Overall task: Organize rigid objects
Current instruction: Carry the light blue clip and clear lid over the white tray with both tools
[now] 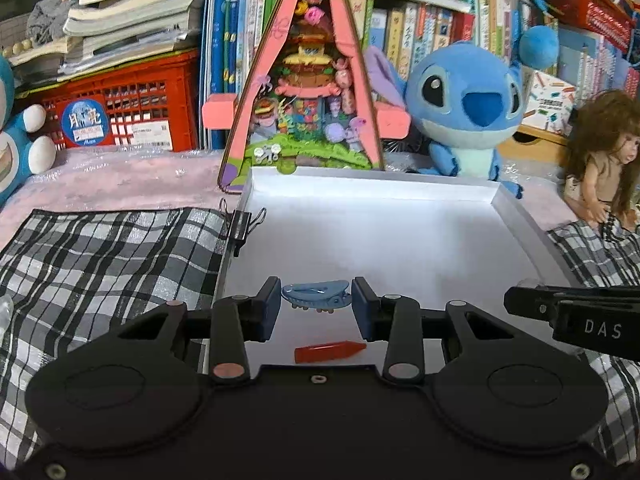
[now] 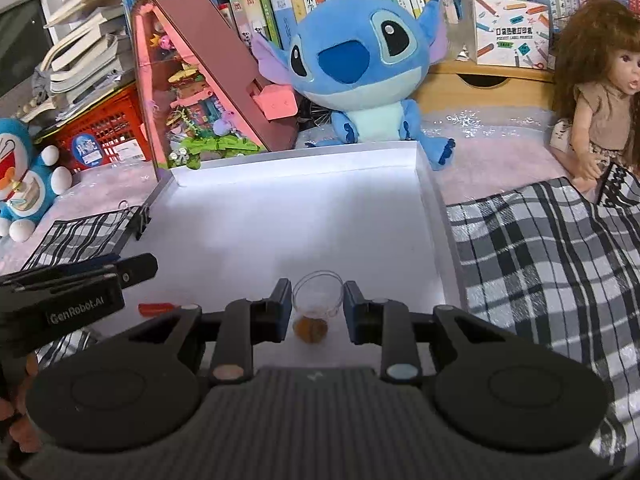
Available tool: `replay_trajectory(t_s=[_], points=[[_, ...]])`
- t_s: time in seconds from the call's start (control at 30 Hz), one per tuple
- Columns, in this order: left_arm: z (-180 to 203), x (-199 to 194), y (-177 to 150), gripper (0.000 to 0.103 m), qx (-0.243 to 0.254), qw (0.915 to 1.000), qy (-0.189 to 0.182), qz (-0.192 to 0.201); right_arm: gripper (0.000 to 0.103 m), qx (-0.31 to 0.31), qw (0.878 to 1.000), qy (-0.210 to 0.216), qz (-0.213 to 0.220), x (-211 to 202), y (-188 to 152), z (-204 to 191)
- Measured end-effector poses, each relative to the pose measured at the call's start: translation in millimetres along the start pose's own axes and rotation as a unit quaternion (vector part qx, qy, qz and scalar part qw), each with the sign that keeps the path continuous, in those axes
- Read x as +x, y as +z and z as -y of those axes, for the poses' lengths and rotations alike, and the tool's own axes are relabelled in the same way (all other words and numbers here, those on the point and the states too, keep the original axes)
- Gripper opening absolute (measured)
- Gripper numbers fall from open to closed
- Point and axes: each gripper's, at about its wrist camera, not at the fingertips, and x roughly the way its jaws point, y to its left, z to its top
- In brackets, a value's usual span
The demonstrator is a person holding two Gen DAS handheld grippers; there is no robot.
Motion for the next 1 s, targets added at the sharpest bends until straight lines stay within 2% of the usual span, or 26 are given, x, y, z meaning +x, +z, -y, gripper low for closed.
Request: replay_trajectory(t_s=[0.47,1.0], points=[[1,20,-5,0.036,0.001,0.9999,0.008,-0.015,0.033,-0.015,1.000,-0.007,-0.019,32,7,-12],[3,28,-11,0.036,0.004,0.9998,0.015,-0.014,0.033,-0.014,1.000,-0.013,-0.023,39,4,-8]])
